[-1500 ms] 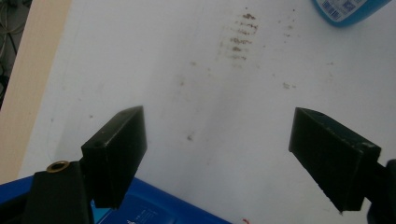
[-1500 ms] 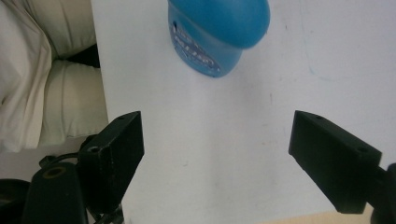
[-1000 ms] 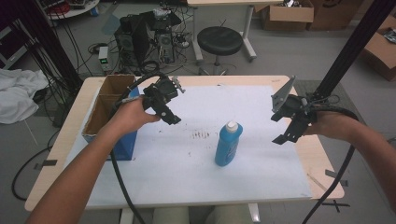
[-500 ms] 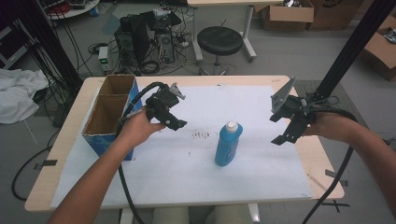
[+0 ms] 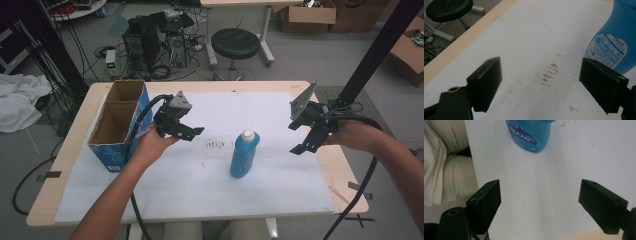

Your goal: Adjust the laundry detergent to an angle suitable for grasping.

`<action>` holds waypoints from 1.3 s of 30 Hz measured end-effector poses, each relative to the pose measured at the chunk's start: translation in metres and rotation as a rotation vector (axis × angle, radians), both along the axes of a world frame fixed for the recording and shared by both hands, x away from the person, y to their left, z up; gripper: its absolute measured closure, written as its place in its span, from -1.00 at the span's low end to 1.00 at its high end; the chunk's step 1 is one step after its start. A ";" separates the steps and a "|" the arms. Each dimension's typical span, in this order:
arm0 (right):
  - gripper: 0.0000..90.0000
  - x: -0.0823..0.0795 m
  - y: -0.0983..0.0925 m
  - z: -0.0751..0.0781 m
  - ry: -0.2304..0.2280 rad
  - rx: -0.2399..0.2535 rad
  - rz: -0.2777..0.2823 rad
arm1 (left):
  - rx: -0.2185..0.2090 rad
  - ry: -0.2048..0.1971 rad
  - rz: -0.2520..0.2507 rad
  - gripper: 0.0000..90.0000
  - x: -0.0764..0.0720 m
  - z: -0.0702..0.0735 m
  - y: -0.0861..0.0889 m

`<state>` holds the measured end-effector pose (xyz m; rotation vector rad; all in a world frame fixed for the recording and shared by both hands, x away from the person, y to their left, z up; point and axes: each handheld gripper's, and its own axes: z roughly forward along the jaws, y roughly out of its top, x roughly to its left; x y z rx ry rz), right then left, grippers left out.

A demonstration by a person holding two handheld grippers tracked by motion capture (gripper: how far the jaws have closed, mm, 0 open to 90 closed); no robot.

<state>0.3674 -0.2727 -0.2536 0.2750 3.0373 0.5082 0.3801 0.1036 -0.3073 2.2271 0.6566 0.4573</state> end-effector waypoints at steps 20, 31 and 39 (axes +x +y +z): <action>-0.60 0.002 0.000 -0.004 0.000 0.013 -0.003 | -0.301 -0.087 0.036 -0.65 -0.004 -0.037 0.009; -0.60 0.003 -0.001 -0.004 -0.001 0.016 -0.008 | -0.334 -0.137 0.119 -0.65 -0.015 -0.046 0.011; -0.60 0.003 -0.002 -0.004 -0.004 0.020 -0.009 | -0.371 -0.183 0.171 -0.65 -0.032 -0.052 0.011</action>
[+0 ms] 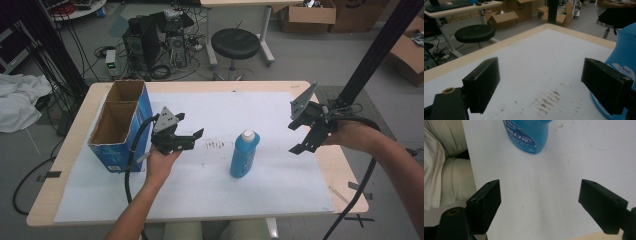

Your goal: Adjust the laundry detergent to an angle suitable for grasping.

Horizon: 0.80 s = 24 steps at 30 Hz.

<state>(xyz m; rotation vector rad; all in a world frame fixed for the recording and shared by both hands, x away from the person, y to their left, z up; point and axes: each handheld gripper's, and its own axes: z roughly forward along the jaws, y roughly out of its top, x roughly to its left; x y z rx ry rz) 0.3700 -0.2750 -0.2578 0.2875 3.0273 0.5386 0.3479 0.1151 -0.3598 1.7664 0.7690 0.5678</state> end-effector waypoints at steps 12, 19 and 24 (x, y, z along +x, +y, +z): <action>-0.60 -0.001 0.000 0.001 -0.003 0.002 -0.004 | -0.039 -0.020 0.030 -0.65 -0.033 -0.021 -0.018; -0.60 -0.002 -0.001 0.000 -0.004 0.004 -0.006 | -0.048 -0.014 0.026 -0.65 -0.047 -0.031 -0.030; -0.60 -0.002 -0.002 0.000 -0.004 0.005 -0.008 | -0.055 -0.011 0.055 -0.65 -0.058 -0.035 -0.040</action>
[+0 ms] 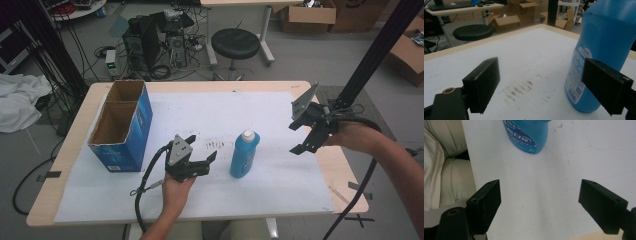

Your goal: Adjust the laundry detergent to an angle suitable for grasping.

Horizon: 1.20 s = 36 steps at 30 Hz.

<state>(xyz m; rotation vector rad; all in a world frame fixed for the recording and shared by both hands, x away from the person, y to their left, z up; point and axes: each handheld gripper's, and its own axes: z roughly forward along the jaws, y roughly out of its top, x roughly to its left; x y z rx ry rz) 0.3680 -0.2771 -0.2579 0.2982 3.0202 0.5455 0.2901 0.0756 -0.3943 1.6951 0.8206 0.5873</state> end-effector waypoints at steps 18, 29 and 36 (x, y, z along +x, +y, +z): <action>-0.60 0.000 -0.004 -0.001 0.000 0.006 -0.003 | -0.029 -0.019 0.030 -0.65 -0.028 -0.009 -0.029; -0.60 0.000 -0.003 -0.002 0.000 0.007 -0.004 | -0.040 -0.019 0.074 -0.65 -0.038 -0.014 -0.051; -0.60 0.000 -0.003 -0.002 0.000 0.006 -0.001 | -0.055 -0.015 0.069 -0.65 -0.041 -0.016 -0.062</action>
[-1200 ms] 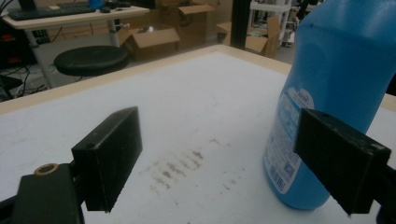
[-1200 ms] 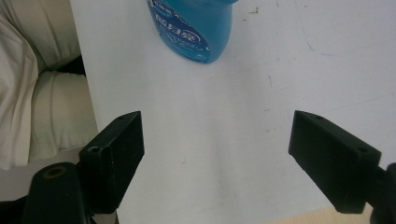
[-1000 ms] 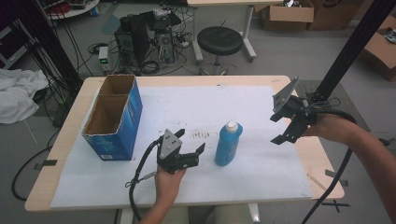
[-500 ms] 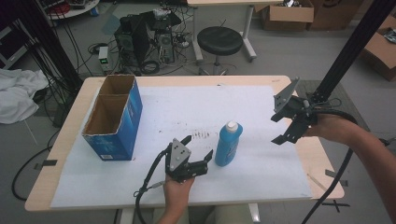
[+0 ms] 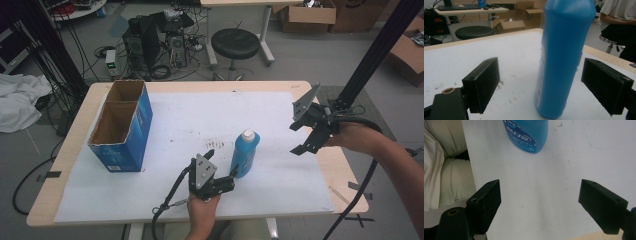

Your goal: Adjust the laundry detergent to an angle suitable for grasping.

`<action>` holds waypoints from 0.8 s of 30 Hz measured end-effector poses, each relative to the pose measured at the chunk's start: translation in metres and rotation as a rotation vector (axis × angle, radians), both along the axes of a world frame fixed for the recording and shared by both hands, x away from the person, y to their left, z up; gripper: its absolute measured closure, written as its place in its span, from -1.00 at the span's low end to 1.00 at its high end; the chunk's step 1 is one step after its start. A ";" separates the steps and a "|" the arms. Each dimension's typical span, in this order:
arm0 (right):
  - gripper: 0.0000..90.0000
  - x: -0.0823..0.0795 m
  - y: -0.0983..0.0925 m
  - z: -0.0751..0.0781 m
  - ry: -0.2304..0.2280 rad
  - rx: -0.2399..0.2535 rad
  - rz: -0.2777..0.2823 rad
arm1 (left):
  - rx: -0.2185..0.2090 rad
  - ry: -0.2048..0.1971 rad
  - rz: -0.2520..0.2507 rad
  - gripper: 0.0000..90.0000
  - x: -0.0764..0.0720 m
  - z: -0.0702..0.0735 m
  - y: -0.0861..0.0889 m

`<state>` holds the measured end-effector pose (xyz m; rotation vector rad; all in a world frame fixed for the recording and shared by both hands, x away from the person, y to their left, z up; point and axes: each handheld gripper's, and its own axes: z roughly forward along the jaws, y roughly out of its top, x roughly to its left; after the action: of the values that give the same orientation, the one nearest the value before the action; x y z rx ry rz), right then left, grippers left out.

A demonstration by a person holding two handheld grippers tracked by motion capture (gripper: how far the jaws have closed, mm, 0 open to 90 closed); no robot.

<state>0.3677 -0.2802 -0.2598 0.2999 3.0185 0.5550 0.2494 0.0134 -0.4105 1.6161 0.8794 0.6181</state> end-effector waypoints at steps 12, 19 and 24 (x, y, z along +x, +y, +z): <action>-0.60 0.001 -0.002 -0.001 0.000 0.003 -0.004 | 0.009 -0.008 0.003 -0.65 0.001 -0.003 -0.016; -0.60 0.002 -0.002 -0.001 0.001 0.007 -0.001 | 0.011 -0.005 -0.007 -0.65 0.004 -0.003 -0.024; -0.60 0.002 -0.002 -0.002 0.001 0.007 0.000 | 0.016 -0.001 -0.010 -0.65 0.008 -0.004 -0.031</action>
<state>0.3695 -0.2823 -0.2616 0.3009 3.0175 0.5664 0.2578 -0.0172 -0.4141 1.6333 0.8671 0.6199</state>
